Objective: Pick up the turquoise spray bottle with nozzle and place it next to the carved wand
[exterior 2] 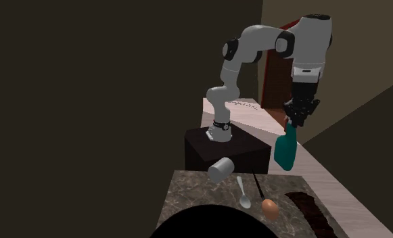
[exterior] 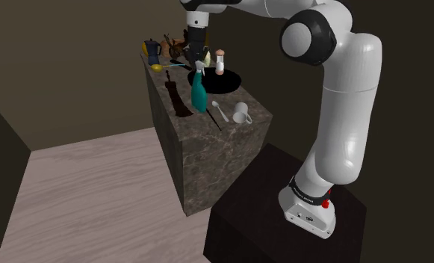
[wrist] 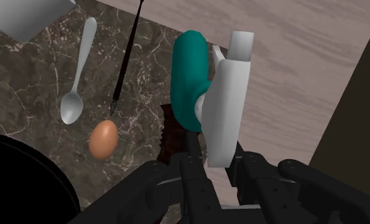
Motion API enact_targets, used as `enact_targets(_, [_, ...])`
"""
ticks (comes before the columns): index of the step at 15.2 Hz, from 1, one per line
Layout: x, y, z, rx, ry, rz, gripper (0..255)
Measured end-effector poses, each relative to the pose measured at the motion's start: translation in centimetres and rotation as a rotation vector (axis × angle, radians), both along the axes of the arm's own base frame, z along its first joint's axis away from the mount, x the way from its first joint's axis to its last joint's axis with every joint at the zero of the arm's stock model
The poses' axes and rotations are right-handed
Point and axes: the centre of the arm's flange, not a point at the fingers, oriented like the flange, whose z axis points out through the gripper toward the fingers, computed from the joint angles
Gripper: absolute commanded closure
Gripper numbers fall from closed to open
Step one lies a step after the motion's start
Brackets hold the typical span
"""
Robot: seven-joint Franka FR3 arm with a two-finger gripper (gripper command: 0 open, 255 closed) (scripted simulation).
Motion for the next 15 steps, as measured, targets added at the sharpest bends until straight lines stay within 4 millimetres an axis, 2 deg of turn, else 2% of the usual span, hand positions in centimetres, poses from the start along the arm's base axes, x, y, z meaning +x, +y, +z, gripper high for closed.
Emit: enact_targets(15, [0.2,0.1,-7.8,0.000,0.000,-0.001,255])
